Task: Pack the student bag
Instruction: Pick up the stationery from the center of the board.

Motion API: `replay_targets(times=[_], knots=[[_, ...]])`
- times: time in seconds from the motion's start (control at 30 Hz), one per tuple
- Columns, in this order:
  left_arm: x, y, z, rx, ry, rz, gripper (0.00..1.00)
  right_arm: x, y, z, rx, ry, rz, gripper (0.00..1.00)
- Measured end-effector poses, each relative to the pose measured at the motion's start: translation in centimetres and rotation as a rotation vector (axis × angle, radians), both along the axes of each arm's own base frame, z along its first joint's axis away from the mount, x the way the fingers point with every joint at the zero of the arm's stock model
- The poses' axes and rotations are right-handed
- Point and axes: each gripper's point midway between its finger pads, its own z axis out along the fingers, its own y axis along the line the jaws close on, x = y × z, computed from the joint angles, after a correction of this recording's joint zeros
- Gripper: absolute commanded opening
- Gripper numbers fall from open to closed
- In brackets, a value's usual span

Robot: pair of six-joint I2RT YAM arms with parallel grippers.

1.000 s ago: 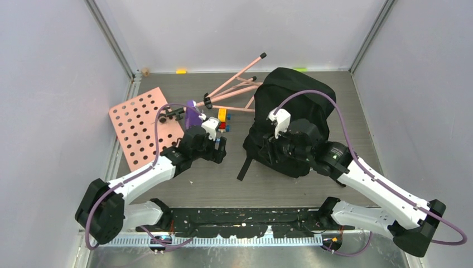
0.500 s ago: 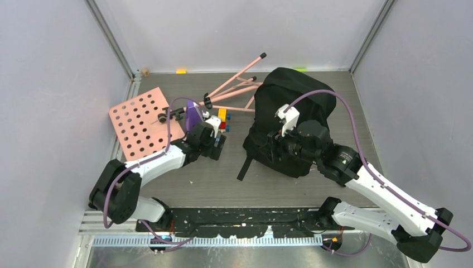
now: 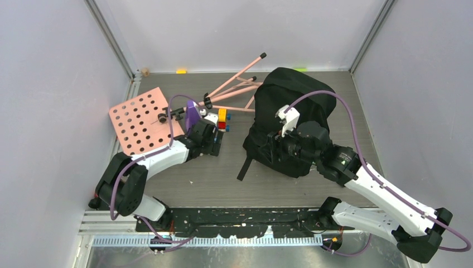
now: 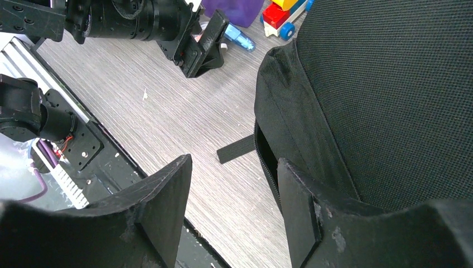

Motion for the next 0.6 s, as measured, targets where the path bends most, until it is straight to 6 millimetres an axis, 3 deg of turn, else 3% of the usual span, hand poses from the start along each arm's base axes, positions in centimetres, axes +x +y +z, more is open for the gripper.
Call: replay_targets(times=[0.43, 0.6], knots=[[-0.4, 0.0, -1.1, -0.018, 0.040, 0.048, 0.67, 0.0, -0.4, 0.9, 0.023, -0.027, -0.019, 0.64], [-0.7, 0.1, -1.6, -0.012, 0.061, 0.058, 0.57, -0.1, -0.7, 1.1, 0.036, -0.035, -0.031, 0.64]])
